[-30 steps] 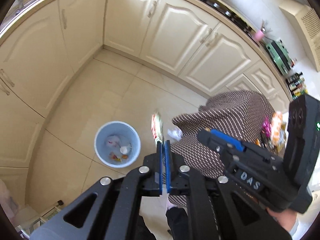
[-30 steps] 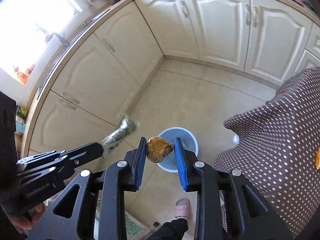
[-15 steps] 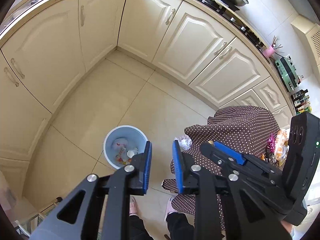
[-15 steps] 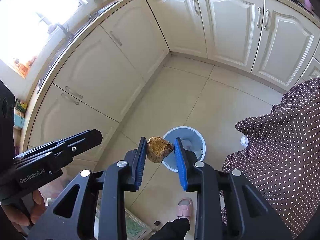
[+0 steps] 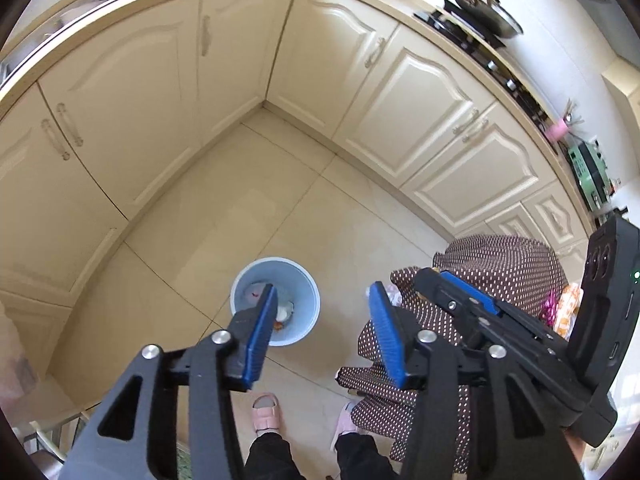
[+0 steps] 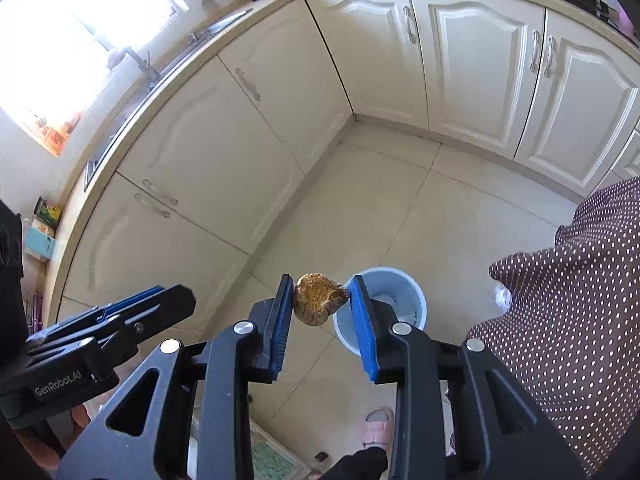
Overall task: Collect trash
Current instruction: 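Return to the table and grasp the round yellow cracker with the left tool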
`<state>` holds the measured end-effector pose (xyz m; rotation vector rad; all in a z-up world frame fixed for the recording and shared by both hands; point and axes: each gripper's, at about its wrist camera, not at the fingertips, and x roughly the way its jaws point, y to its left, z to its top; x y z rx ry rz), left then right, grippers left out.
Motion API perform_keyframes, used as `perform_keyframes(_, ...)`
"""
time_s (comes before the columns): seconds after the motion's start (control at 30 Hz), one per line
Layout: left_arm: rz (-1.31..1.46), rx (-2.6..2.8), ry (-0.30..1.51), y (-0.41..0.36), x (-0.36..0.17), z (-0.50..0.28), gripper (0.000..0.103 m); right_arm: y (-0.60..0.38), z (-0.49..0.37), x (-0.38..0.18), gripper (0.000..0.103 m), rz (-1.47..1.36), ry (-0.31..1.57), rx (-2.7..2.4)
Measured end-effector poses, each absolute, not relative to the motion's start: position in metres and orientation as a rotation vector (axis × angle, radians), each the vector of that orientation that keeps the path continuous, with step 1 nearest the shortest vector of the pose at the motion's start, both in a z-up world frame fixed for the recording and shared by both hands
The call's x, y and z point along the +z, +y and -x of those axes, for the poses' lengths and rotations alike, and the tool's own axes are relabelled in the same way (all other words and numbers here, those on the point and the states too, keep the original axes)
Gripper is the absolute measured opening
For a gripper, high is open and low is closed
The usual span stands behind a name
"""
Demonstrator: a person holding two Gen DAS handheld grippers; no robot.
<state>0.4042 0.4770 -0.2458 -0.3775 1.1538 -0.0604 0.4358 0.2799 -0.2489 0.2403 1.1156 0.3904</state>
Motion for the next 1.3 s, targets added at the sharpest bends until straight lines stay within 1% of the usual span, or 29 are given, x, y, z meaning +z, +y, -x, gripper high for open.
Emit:
perform_keyframes(0.27,0.351,-0.075,1.13,0.456,-0.227,-0.406,0.05,0.257,-0.432,-0.235,0.032,-0.25,1.076,0.368)
perform_keyframes(0.47,0.3,-0.14,1.14,0.402,-0.223,-0.414,0.051,0.19,-0.418,-0.228,0.033,-0.299,1.056,0.278)
perform_keyframes(0.6,0.242,-0.233,1.153,0.334,-0.221,-0.419,0.051,0.131,-0.402,-0.227,0.033,-0.335,1.046,0.19)
perform_keyframes(0.73,0.183,-0.335,1.18,0.259,-0.227,-0.418,0.052,0.047,-0.377,-0.227,0.033,-0.366,1.035,0.062)
perform_keyframes(0.9,0.089,-0.465,1.231,0.152,-0.245,-0.409,0.052,-0.036,-0.349,-0.233,0.033,-0.378,1.045,-0.059)
perform_keyframes(1.0,0.021,-0.526,1.267,0.091,-0.261,-0.4,0.052,-0.085,-0.331,-0.247,0.033,-0.402,1.075,-0.12)
perform_keyframes(1.1,-0.037,-0.542,1.288,0.051,-0.277,-0.393,0.052,-0.113,-0.321,-0.26,0.033,-0.428,1.098,-0.145)
perform_keyframes(1.3,-0.086,-0.52,1.329,0.016,-0.304,-0.397,0.052,-0.137,-0.314,-0.278,0.033,-0.46,1.132,-0.123)
